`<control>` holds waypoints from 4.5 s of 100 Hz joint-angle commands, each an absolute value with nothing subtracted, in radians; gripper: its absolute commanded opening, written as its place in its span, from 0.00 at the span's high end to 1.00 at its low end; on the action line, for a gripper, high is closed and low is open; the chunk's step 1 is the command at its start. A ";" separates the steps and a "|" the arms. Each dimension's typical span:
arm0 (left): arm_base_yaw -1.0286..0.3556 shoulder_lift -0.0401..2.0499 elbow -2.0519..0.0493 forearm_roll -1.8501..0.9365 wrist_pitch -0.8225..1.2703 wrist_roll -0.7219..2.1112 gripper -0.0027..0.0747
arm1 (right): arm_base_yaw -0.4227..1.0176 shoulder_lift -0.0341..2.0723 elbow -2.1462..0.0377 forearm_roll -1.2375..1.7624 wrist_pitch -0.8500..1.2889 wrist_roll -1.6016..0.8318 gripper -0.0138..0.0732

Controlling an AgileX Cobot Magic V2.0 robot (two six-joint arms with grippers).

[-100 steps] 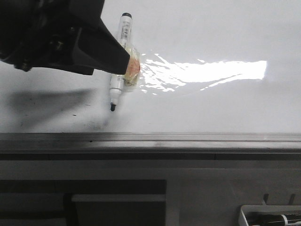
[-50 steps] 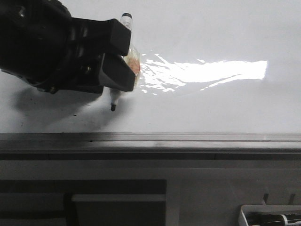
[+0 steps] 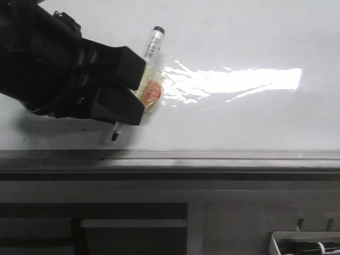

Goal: Write number 5 on whiteboard

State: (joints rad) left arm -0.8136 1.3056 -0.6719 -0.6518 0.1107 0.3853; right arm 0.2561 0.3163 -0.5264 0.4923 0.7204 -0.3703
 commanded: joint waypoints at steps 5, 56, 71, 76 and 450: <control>-0.843 1.211 -0.707 -0.486 0.185 0.474 0.99 | 0.256 0.385 -0.559 0.761 0.657 -0.684 0.44; -0.993 1.048 -0.707 -0.382 0.295 0.878 0.99 | 0.580 0.723 -0.606 0.959 0.527 -1.048 0.33; -1.006 1.048 -0.707 -0.350 0.321 0.880 0.99 | 0.675 0.818 -0.643 0.961 0.459 -1.048 0.33; -1.006 1.048 -0.707 -0.350 0.321 0.880 0.99 | 0.702 0.846 -0.654 0.961 0.460 -1.048 0.33; -0.623 0.377 -0.411 -0.568 0.198 0.534 0.99 | 0.361 1.089 -0.730 0.759 0.465 -0.853 0.91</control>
